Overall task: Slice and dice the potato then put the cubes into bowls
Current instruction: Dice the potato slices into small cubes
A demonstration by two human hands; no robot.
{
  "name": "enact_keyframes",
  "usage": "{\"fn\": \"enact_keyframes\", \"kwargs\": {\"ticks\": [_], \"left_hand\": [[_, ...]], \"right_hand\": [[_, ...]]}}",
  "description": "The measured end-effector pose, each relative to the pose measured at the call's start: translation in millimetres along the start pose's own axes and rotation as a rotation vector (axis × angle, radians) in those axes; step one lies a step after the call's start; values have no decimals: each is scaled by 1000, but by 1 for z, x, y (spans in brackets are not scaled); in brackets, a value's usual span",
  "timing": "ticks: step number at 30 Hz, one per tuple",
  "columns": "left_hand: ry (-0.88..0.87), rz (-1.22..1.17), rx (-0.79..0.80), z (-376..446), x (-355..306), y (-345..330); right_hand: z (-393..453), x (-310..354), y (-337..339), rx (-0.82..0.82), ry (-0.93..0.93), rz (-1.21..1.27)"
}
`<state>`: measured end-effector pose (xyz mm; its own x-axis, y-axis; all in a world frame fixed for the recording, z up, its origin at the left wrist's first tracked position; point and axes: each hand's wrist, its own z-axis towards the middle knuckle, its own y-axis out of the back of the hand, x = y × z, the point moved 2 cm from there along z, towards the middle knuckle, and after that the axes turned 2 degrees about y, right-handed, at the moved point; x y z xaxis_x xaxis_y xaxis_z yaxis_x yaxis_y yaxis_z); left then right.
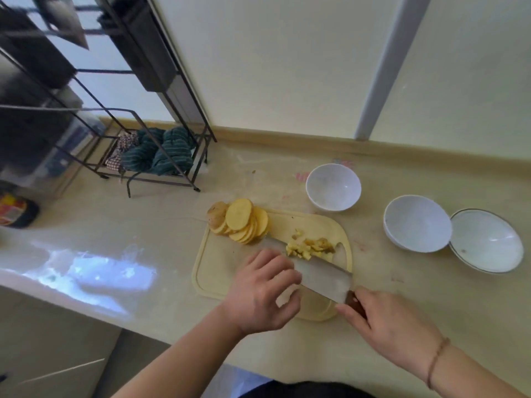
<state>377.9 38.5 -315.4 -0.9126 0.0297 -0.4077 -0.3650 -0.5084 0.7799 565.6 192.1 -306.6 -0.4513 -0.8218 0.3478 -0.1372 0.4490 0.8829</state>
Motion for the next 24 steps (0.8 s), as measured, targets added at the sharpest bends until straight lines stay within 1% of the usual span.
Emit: {"fn": "enact_keyframes", "kwargs": {"ticks": [3,5,10,14,16,20,22,24], "left_hand": [[188,104,168,9,10,-14],[254,113,260,10,16,-20],[308,35,407,14,19,-31],[346,50,497,20,21,-34],[343,60,500,20,20,-35],[276,-6,277,13,20,-26],[215,-37,280,12,18,-24],[172,-43,363,12,15,-24]], "right_hand": [[1,2,-3,32,26,-110],[0,4,-3,61,15,-135],[1,8,-8,29,22,-180],[3,15,-4,53,17,-183],[4,17,-2,46,22,-180],[-2,19,1,27,38,-149],[-6,19,0,36,48,-157],[-8,20,2,50,55,-188]]}}
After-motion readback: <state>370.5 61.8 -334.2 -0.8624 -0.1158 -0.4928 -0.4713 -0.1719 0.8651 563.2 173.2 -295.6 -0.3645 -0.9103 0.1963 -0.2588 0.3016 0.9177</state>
